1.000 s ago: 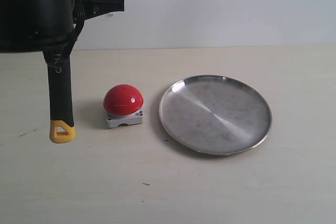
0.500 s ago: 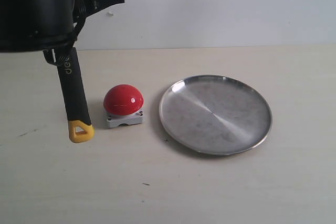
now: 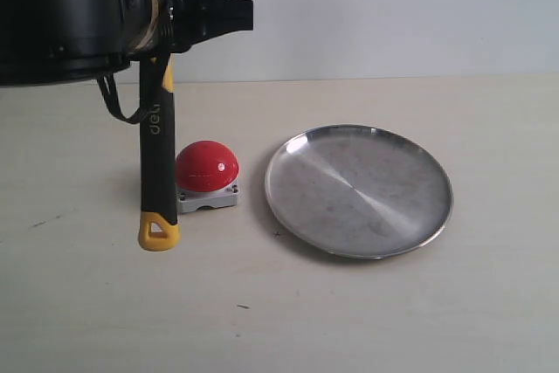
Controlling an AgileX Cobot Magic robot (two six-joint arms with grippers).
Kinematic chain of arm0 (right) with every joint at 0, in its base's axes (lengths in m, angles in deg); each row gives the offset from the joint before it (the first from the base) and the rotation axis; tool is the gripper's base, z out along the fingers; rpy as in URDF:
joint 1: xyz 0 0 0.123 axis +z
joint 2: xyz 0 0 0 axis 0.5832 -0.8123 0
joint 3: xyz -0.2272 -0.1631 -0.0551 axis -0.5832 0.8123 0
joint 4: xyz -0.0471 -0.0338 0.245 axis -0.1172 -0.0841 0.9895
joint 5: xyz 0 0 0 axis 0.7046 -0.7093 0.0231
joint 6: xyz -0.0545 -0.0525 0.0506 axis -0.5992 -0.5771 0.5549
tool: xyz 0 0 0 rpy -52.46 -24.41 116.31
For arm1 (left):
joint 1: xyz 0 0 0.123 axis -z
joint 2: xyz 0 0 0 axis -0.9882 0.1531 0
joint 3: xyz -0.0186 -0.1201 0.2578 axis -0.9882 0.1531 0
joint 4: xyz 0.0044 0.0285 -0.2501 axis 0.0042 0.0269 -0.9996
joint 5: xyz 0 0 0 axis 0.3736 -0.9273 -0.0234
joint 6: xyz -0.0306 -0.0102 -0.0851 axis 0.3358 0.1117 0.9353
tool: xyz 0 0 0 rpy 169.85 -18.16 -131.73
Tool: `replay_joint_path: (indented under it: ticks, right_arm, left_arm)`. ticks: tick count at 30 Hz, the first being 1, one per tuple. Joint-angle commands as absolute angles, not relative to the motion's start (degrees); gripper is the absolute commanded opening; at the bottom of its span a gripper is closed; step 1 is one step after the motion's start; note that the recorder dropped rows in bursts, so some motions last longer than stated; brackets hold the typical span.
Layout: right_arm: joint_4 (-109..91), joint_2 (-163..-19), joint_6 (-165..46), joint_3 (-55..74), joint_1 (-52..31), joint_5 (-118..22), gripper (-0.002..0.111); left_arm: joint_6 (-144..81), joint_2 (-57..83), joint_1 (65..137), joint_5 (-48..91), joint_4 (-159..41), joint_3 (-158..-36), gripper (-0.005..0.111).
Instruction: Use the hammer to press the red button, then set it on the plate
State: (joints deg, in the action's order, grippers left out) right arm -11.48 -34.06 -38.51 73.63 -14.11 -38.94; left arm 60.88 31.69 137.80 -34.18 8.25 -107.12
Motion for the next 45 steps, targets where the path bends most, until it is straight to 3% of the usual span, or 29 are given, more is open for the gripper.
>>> replay_joint_path:
  ticks: [1,5,10,13,16,19,21,25,30,34,39,42,45]
  right_arm:
    - [-21.48,-44.57,-38.39,70.63,-5.96,-30.35,0.0]
    - [-22.93,-55.9,-38.93,63.78,-4.01,-32.8,0.0]
    - [-24.53,-83.3,-44.13,47.93,-4.01,-43.71,0.0]
    - [-31.04,-92.12,-44.15,42.71,-4.13,-48.56,0.0]
    - [-32.71,-93.59,-48.98,40.12,-4.13,-54.97,0.0]
    - [-23.64,-93.59,-52.94,33.76,-4.13,-79.77,0.0]
    - [-20.57,-93.59,-54.8,29.86,-4.13,-88.9,0.0]
    - [-17.73,-94.1,-59.98,24.49,-4.13,-97.25,0.0]
    - [-2.47,-97.83,-81.28,17.08,-4.74,-118.06,0.0]
    - [6.67,-98.03,-91.36,19.85,-7.07,-115.74,0.0]
    - [30.15,-93.12,-101.86,27.21,-12.09,-91.51,0.0]
    - [58.88,-90.36,-134.89,36.93,-12.98,-85.45,0.0]
    - [88.58,-89.73,-172.49,47.05,-13.22,-88.86,0.0]
  left_arm:
    - [59.48,30.77,137.97,-32.17,11.58,-107.74,0.0]
    - [59.84,30.77,137.97,-32.05,11.58,-107.74,0.0]
    - [59.91,30.77,137.97,-32.05,10.53,-107.74,0.0]
    - [59.91,30.77,137.97,-31.9,10.43,-107.74,0.0]
    - [59.91,30.77,137.97,-31.9,10.43,-107.74,0.0]
    - [59.91,30.77,137.97,-31.9,10.43,-107.74,0.0]
    - [59.91,30.77,137.97,-31.9,10.43,-107.74,0.0]
    - [59.91,30.77,137.97,-31.09,10.43,-107.74,0.0]
    - [59.91,30.77,137.97,-30.43,10.43,-107.74,0.0]
    - [59.91,30.77,137.97,-30.43,10.43,-107.74,0.0]
    - [59.91,30.77,137.97,-29.83,10.43,-107.74,0.0]
    - [59.91,30.77,137.97,-29.83,10.43,-107.74,0.0]
    - [59.91,30.77,137.97,-29.7,10.43,-107.74,0.0]
